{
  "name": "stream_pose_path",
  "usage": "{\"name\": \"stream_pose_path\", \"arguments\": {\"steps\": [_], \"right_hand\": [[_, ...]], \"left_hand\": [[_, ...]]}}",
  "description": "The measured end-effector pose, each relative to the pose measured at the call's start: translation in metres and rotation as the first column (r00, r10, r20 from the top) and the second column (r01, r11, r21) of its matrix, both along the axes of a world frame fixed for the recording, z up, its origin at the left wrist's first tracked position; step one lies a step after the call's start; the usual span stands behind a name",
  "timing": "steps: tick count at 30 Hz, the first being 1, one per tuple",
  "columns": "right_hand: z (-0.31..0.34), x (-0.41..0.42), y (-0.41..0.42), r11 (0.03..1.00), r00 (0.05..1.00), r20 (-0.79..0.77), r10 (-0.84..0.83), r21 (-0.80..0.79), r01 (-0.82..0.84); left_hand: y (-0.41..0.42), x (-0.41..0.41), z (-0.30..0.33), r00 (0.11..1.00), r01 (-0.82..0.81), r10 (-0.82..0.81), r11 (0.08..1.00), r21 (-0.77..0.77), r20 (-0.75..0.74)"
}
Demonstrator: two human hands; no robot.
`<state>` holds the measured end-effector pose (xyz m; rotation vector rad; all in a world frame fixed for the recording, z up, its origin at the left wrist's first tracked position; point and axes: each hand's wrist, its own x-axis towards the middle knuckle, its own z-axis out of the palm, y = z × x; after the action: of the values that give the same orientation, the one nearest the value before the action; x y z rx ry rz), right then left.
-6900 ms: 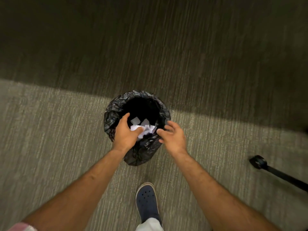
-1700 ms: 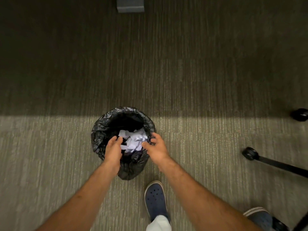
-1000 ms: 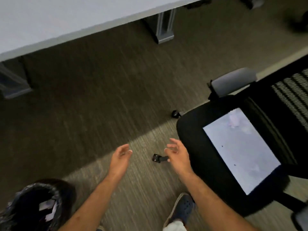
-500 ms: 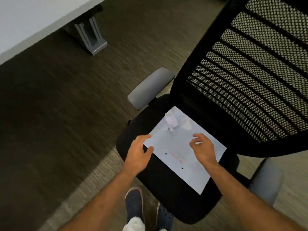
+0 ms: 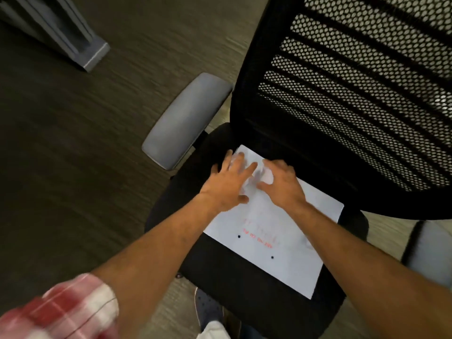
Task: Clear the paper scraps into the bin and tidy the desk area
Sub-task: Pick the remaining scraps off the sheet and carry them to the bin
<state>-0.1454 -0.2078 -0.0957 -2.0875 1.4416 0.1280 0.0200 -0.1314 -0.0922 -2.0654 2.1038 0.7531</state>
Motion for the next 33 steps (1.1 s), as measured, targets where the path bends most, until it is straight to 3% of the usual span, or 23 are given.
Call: {"name": "stream_pose_path", "arguments": {"steps": [7, 12, 17, 20, 23, 26, 29, 33], "right_hand": [[-0.001, -0.013, -0.003, 0.977, 0.978, -0.098, 0.183, -0.094, -0.192], [0.004, -0.051, -0.002, 0.945, 0.925, -0.241, 0.294, -0.070, -0.319], [0.007, -0.050, -0.009, 0.974, 0.963, -0.155, 0.220, -0.021, -0.226], [0.001, -0.040, -0.009, 0.965, 0.953, -0.168, 0.251, -0.032, -0.260], [-0.003, -0.035, -0.009, 0.928, 0.922, -0.231, 0.310, -0.136, -0.346], [-0.003, -0.040, -0.006, 0.825, 0.848, -0.341, 0.405, -0.263, -0.500], [0.005, -0.057, -0.007, 0.840, 0.877, -0.224, 0.425, -0.262, -0.475], [0.027, -0.099, -0.010, 0.941, 0.938, -0.134, 0.319, -0.072, -0.330]], "left_hand": [[-0.001, -0.006, -0.005, 0.992, 0.025, -0.010, 0.993, -0.115, 0.128], [0.006, -0.008, 0.006, 0.980, 0.048, -0.029, 0.994, -0.095, 0.197], [0.011, -0.016, 0.011, 0.978, 0.045, -0.032, 0.997, -0.057, 0.206], [0.015, -0.020, 0.010, 0.980, 0.016, -0.003, 0.998, -0.060, 0.199], [0.016, -0.020, 0.011, 0.981, -0.017, 0.029, 0.998, -0.061, 0.190], [0.016, -0.023, 0.014, 0.985, -0.047, 0.056, 0.997, -0.056, 0.164], [0.019, -0.026, 0.021, 0.988, -0.086, 0.091, 0.995, -0.049, 0.124], [0.026, -0.035, 0.031, 0.990, -0.128, 0.131, 0.990, -0.052, 0.058]]}}
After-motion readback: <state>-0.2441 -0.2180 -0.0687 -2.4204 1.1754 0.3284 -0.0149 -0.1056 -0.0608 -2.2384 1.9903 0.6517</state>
